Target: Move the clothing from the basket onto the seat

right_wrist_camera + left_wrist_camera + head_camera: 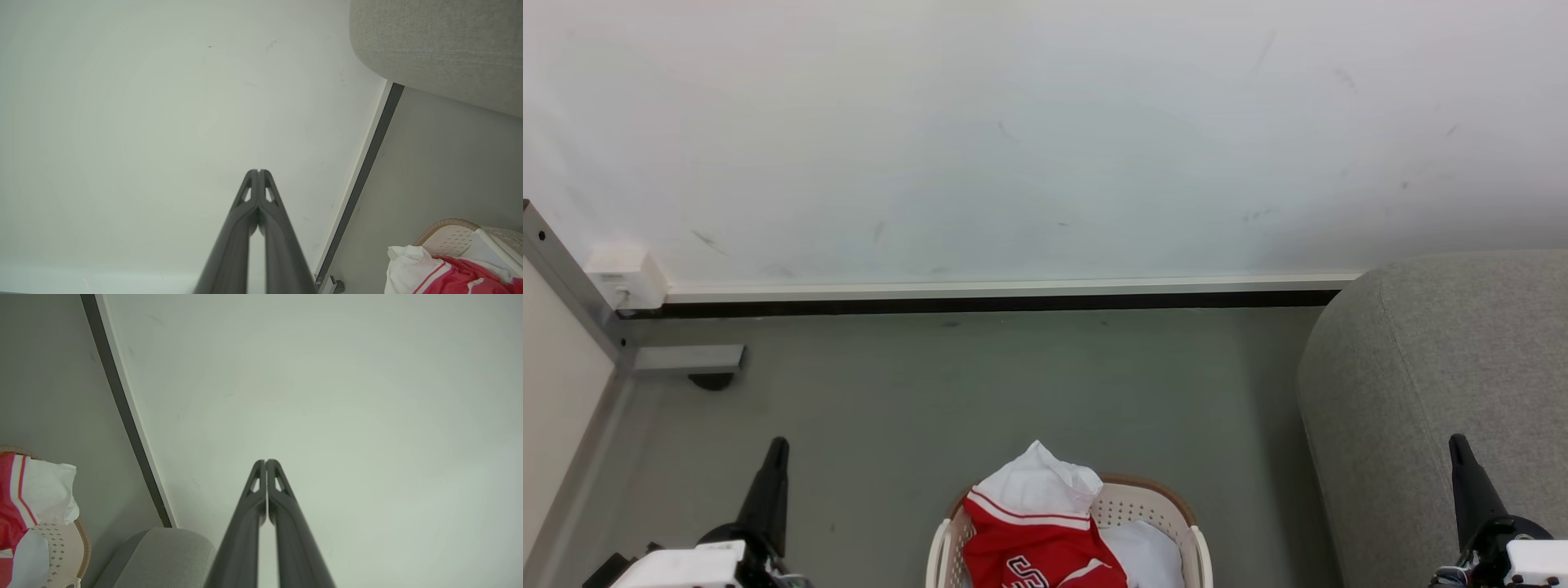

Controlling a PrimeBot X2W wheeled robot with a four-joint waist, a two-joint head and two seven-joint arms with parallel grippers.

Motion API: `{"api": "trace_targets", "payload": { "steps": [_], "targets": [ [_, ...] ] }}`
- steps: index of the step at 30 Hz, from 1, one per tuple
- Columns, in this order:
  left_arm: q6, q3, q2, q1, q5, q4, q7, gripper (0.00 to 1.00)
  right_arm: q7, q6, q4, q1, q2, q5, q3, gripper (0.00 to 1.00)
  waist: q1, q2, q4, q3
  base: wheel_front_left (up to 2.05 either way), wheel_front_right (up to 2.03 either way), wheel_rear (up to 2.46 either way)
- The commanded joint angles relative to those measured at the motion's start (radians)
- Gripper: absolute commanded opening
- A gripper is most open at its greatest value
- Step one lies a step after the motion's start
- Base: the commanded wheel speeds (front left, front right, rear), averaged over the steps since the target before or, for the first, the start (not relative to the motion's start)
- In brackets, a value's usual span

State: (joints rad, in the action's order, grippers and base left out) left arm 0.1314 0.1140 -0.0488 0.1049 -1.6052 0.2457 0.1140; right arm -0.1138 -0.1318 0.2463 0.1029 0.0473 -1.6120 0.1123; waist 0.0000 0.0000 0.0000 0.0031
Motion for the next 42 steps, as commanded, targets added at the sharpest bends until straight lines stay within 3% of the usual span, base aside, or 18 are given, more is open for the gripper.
{"api": "trace_targets", "payload": {
  "steps": [1, 7, 8, 19, 33, 42],
  "targets": [
    [0.001, 0.002, -0.002, 0.009, -0.015, -0.002, 0.003, 0.00, -0.004, 0.002, -0.005, 0.012, 0.006, -0.002, 0.003, 0.00, 0.0000, 0.0000, 0.000, 0.000, 0.00, 0.00, 0.00],
    [0.001, 0.002, -0.002, 0.009, -0.015, -0.002, 0.003, 0.00, -0.004, 0.002, -0.005, 0.012, 0.006, -0.002, 0.003, 0.00, 0.0000, 0.0000, 0.000, 0.000, 0.00, 0.00, 0.00],
    [0.000, 0.000, 0.000, 0.000, 0.000, 0.000, 0.000, 1.00, 0.000, 0.000, 0.000, 0.000, 0.000, 0.000, 0.000, 1.00, 0.0000, 0.0000, 0.000, 0.000, 0.00, 0.00, 0.00],
    [-0.006, -0.053, 0.004, -0.001, 0.020, 0.020, -0.045, 1.00, 0.043, 0.000, -0.013, -0.042, -0.004, 0.032, -0.012, 1.00, 0.0000, 0.0000, 0.000, 0.000, 0.00, 0.00, 0.00],
    [-0.034, -0.120, 0.002, 0.013, 0.118, 0.008, -0.104, 1.00, 0.103, 0.000, -0.050, -0.075, 0.002, 0.180, -0.016, 1.00, 0.0000, 0.0000, -0.002, 0.000, 0.00, 0.00, 0.00],
    [-0.084, -0.160, 0.001, 0.022, 0.297, -0.014, -0.140, 1.00, 0.139, 0.000, -0.078, -0.075, 0.015, 0.376, -0.029, 1.00, 0.0000, 0.0000, -0.009, 0.003, 0.00, 0.00, 0.00]
  ]
}}
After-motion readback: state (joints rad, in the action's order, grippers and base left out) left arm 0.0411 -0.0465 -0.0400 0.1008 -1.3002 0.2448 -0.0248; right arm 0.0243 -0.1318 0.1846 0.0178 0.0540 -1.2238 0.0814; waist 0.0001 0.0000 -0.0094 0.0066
